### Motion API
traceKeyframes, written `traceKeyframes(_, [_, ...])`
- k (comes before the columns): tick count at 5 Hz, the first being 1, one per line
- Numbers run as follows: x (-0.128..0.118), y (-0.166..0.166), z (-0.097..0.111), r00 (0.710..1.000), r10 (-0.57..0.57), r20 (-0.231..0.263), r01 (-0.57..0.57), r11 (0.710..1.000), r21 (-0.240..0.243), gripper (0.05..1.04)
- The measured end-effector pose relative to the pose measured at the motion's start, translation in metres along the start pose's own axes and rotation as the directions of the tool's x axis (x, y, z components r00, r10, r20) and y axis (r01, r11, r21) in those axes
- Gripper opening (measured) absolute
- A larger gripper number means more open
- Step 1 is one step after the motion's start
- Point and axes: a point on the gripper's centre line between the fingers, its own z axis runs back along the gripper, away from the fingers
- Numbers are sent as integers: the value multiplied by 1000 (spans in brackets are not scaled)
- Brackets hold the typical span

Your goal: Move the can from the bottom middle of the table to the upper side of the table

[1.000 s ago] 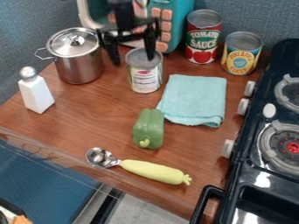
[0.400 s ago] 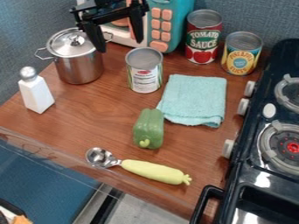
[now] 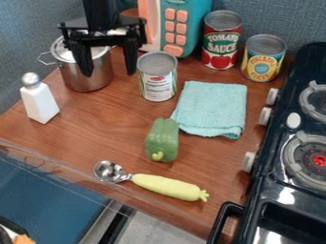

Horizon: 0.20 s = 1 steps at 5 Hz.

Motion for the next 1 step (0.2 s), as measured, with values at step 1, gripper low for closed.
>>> traceKeyframes(1, [-14, 2, -5, 999, -54, -5, 54, 995, 86, 999])
